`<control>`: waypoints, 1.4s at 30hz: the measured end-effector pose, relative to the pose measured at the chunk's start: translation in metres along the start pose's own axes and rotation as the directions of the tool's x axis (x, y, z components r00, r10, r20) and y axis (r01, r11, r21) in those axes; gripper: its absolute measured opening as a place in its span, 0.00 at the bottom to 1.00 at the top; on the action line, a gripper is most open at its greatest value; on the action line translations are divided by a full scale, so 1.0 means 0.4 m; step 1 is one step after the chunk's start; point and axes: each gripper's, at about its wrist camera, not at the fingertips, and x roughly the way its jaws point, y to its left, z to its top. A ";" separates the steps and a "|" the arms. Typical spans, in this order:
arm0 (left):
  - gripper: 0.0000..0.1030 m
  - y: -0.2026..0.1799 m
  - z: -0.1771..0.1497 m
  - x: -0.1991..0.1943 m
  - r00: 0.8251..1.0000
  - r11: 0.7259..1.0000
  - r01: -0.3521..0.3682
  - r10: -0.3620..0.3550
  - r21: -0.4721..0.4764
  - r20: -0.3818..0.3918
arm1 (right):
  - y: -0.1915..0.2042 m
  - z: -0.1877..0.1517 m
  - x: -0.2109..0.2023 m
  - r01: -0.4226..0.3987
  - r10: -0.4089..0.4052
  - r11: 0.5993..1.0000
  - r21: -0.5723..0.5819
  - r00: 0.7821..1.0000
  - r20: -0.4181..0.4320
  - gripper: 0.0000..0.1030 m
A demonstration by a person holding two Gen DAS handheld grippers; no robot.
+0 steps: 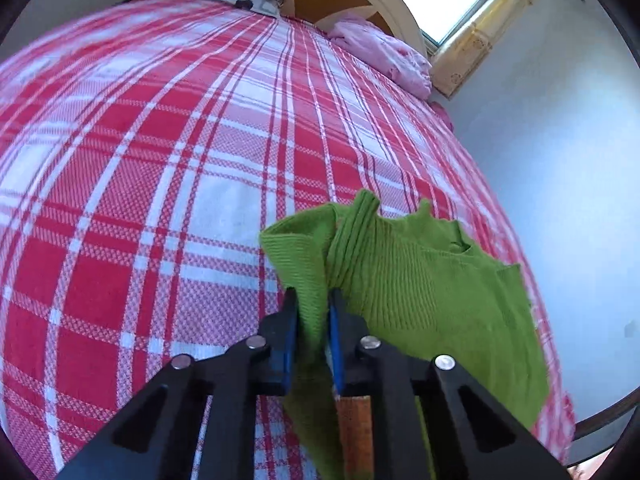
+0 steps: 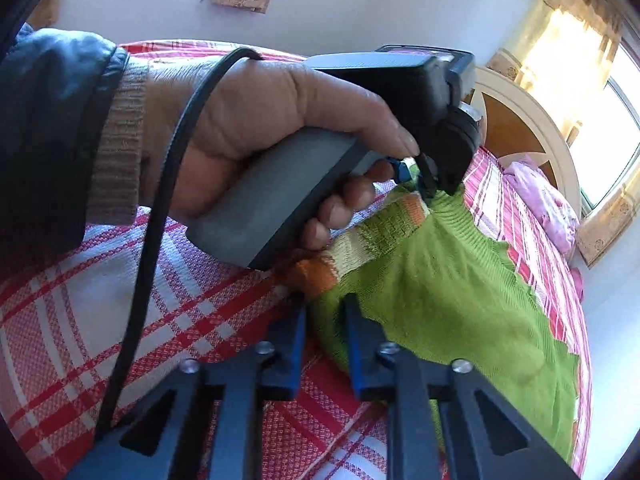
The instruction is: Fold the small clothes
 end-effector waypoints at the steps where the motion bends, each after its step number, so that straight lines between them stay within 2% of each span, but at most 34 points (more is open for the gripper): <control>1: 0.12 0.006 0.002 -0.004 1.000 1.000 0.013 -0.013 -0.019 -0.001 | -0.008 -0.002 -0.009 -0.016 0.015 1.000 0.024 1.000 0.007 0.08; 3: 0.12 0.007 0.005 -0.010 1.000 0.999 0.026 -0.026 -0.027 0.000 | -0.038 -0.006 -0.026 -0.044 0.042 0.996 0.078 0.999 0.024 0.08; 5: 0.12 -0.003 0.004 -0.007 1.000 1.000 -0.002 0.002 -0.015 -0.008 | -0.059 -0.013 -0.040 -0.049 0.045 0.993 0.108 0.998 0.034 0.08; 10: 0.12 -0.001 0.002 -0.001 1.000 0.999 0.003 -0.003 -0.045 0.000 | -0.070 -0.023 -0.035 -0.068 0.064 0.990 0.122 0.997 0.033 0.07; 13: 0.29 0.008 0.004 0.004 0.999 0.997 -0.051 0.050 -0.052 -0.009 | -0.070 -0.020 -0.037 -0.073 0.069 0.989 0.125 0.997 0.037 0.07; 15: 0.30 0.005 0.006 0.002 0.999 0.998 -0.041 0.041 -0.053 -0.006 | -0.065 -0.016 -0.033 -0.073 0.069 0.990 0.122 0.997 0.031 0.07; 19: 0.46 -0.022 0.005 0.009 0.999 0.999 -0.047 0.047 0.004 -0.010 | -0.058 -0.016 -0.028 -0.074 0.071 0.991 0.110 0.997 0.028 0.07; 21: 0.38 -0.031 0.003 0.012 0.998 0.998 -0.060 0.060 0.036 -0.008 | -0.050 -0.018 -0.026 -0.074 0.071 0.992 0.104 0.997 0.023 0.07; 22: 0.17 -0.031 0.001 0.010 0.999 0.998 -0.053 0.053 0.038 -0.011 | -0.050 -0.019 -0.023 -0.074 0.072 0.992 0.103 0.997 0.024 0.07; 23: 0.13 -0.026 0.001 0.007 0.999 0.998 -0.047 0.048 0.030 -0.012 | -0.050 -0.020 -0.027 -0.073 0.070 0.992 0.106 0.997 0.031 0.07; 34: 0.11 -0.045 0.036 -0.038 0.999 0.996 0.049 -0.047 -0.079 0.021 | -0.154 -0.035 -0.108 -0.107 0.078 0.968 0.229 0.988 0.132 0.07; 42: 0.11 -0.140 0.064 -0.068 0.992 0.991 0.114 -0.109 -0.068 0.063 | -0.303 -0.068 -0.167 -0.107 0.041 0.931 0.350 0.981 0.191 0.07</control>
